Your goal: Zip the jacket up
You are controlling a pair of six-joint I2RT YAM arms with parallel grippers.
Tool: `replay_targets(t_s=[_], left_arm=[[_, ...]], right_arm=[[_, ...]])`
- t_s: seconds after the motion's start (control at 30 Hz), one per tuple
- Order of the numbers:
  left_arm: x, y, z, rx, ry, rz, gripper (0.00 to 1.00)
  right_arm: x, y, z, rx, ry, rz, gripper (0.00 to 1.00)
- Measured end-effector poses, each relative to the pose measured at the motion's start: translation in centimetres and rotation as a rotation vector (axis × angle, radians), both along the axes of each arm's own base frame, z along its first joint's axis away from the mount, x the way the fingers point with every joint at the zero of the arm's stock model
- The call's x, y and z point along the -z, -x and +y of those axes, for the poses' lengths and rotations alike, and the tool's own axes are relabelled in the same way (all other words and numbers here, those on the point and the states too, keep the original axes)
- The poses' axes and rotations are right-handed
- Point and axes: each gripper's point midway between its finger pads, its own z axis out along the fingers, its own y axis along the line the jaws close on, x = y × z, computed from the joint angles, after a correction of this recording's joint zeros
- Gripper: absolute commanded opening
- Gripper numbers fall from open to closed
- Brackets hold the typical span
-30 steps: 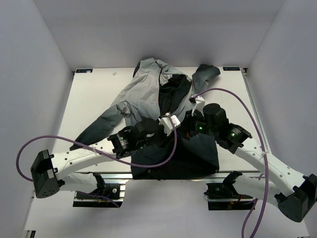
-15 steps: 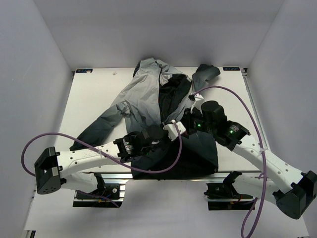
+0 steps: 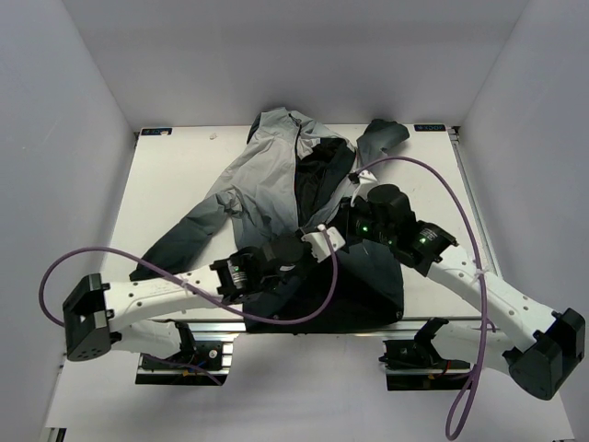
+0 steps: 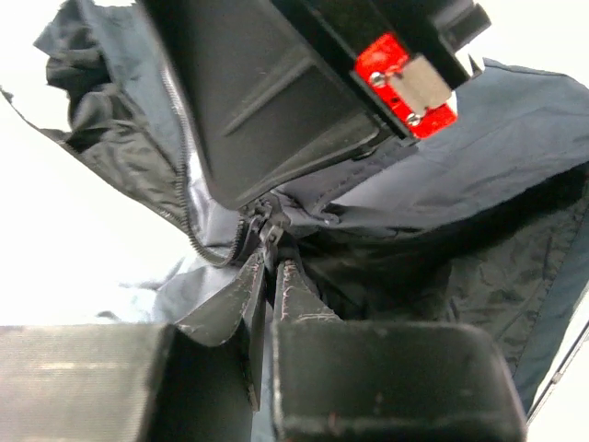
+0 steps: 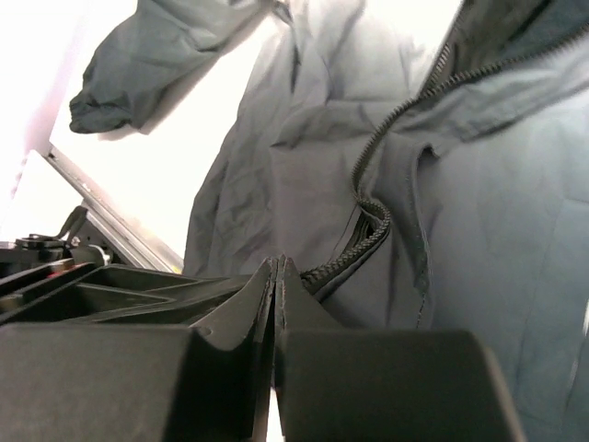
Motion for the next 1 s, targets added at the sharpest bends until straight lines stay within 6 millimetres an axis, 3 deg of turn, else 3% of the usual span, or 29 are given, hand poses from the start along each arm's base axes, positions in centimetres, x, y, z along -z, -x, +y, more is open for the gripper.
replay_targets(t_s=[0.23,0.53,0.83,0.93,1.0], left_arm=[[-2.5,0.7,3.0,-0.058,0.097,-0.009,0.0],[-0.7,1.6,4.9,-0.115,0.086,0.038,0.0],[-0.9,2.1,4.5,-0.1,0.102,0.036,0.0],[-1.0,2.3,4.5,-0.092,0.1,0.037,0.0],[-1.0,2.5,4.5,-0.085,0.09,0.036,0.0]], right_arm=[[-1.3,-0.2,3.0,-0.093,-0.084,-0.096,0.0],[0.5,1.4,4.9,-0.24,-0.125,-0.052,0.0],[-0.3,2.5,4.6,-0.321,-0.16,-0.051,0.0],[0.8,1.8,4.2,-0.277,-0.138,-0.072,0.0],[3.1,1.0,4.1,-0.232,-0.1,-0.068,0.0]])
